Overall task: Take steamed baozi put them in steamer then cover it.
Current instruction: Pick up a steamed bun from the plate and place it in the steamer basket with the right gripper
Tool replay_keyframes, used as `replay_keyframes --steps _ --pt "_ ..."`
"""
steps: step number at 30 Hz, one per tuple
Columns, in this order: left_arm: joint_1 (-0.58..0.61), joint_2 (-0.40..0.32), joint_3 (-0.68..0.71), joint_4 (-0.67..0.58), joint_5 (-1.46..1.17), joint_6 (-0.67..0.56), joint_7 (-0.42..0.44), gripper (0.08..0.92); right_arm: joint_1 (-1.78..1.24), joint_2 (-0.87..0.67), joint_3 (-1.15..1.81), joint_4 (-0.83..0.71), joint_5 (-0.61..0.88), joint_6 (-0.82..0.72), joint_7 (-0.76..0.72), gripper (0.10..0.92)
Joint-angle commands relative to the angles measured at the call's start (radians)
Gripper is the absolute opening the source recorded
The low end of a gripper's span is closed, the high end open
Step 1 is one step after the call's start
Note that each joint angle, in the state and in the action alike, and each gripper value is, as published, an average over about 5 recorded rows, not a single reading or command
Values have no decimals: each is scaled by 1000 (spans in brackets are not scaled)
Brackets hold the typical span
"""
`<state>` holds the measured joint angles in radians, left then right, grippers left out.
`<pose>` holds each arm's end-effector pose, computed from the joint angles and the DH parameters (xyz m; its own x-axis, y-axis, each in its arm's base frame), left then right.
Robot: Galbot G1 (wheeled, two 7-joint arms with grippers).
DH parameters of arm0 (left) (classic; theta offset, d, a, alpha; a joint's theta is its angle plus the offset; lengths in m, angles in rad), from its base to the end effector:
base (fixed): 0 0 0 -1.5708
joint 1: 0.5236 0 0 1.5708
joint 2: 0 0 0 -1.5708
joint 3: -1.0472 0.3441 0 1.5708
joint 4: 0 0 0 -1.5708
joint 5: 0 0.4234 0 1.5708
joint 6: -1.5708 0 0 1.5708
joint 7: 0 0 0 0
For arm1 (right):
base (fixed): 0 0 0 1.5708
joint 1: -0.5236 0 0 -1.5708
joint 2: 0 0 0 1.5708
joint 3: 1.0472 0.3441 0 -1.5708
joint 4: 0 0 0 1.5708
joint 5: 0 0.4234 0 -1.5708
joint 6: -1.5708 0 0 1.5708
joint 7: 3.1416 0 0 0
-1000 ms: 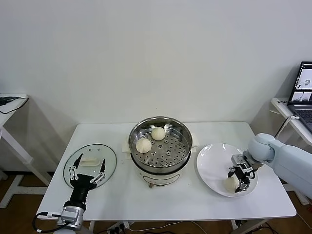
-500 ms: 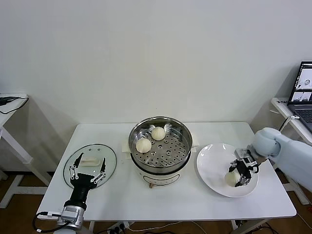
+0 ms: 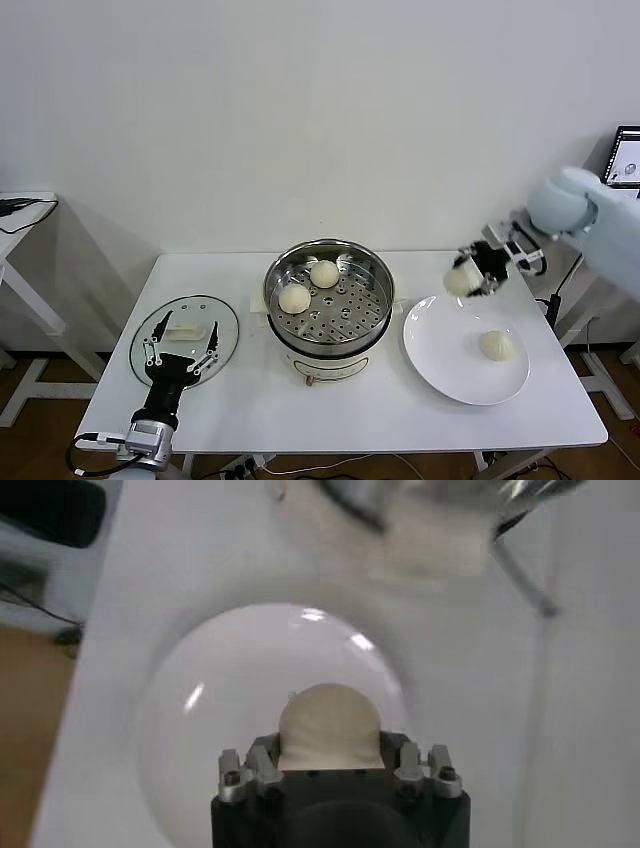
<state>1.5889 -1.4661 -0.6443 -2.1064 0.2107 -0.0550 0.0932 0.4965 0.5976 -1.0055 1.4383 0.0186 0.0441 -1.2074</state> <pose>0.2464 0.0570 -0.2915 -0.9981 0.0569 -0.0222 0.0453 0.9326 0.3580 0.5720 -0.0948 0.0020 -0.3095 -0.2106 0.9273 -0.8165 -0.4409 -0.3726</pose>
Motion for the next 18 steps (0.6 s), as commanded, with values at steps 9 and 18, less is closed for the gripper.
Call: replay_keyframes --steps 9,18 --pt "-5 2 -3 8 0 -1 1 823 292 304 -302 95 -178 427 175 693" --pt "-11 5 -14 30 -3 -12 6 823 153 410 -275 15 -332 549 251 704"
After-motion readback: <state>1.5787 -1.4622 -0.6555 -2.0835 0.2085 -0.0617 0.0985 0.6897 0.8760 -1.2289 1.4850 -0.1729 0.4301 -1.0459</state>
